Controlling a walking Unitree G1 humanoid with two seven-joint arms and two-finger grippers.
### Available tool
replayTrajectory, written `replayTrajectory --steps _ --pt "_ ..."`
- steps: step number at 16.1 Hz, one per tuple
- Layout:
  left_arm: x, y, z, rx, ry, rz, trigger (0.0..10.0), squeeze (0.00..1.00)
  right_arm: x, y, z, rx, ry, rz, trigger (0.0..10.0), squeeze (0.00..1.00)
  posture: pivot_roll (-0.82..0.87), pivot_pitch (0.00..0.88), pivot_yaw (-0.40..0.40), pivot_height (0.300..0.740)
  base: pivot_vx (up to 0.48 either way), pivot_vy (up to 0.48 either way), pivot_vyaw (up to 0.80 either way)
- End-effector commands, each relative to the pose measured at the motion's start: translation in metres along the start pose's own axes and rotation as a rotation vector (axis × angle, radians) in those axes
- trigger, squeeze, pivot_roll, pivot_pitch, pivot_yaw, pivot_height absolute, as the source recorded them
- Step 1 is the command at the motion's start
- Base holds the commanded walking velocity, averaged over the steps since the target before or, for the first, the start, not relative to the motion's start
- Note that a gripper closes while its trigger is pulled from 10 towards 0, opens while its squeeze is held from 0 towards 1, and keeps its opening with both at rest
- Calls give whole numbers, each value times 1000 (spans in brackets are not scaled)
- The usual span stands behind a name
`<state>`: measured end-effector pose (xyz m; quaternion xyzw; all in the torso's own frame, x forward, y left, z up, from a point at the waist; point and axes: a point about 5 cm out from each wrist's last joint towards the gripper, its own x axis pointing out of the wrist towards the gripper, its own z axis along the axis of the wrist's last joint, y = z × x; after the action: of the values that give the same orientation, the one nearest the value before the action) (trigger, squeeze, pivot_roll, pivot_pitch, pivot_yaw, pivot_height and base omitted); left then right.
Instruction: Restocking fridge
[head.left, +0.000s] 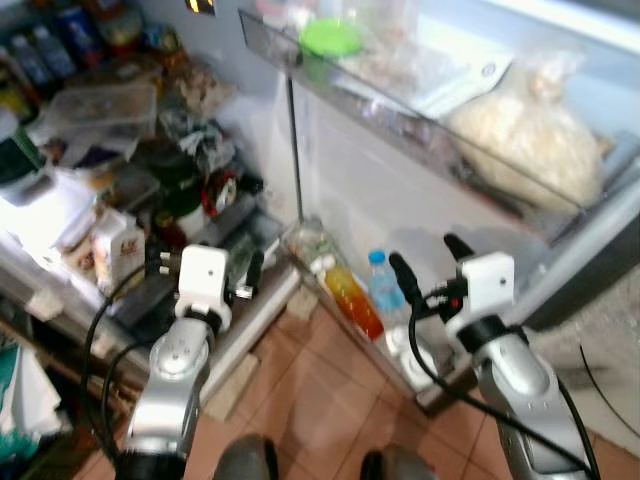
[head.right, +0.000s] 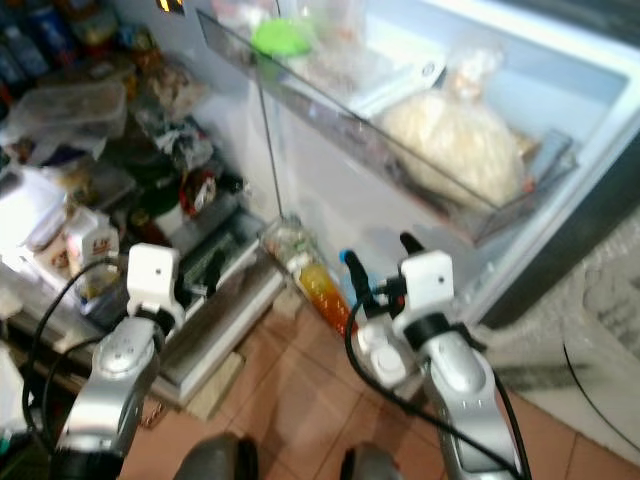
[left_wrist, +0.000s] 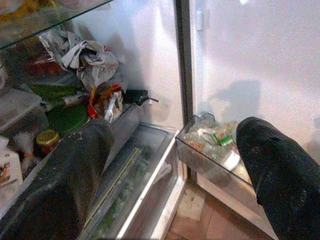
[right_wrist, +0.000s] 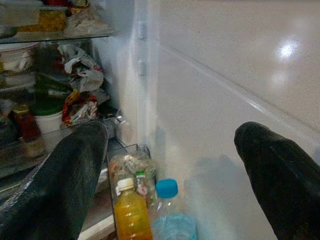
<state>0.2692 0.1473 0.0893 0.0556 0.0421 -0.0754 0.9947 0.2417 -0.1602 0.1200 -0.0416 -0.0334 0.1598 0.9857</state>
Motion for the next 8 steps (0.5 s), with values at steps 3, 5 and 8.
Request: replayTrajectory --steps 3,5,8 --pt "-1 4 -4 8 17 12 10000 0 -1 -10 3 -77 -7 -71 10000 0 20 51 33 740 -190 0 0" --pt "-1 3 -4 8 17 11 10000 0 3 -23 4 -114 -15 -170 10000 0 19 53 34 740 0 0 0" --pt "-1 2 -5 13 20 12 10000 0 -2 -35 -5 -166 37 -254 10000 0 20 53 33 740 0 0 0"
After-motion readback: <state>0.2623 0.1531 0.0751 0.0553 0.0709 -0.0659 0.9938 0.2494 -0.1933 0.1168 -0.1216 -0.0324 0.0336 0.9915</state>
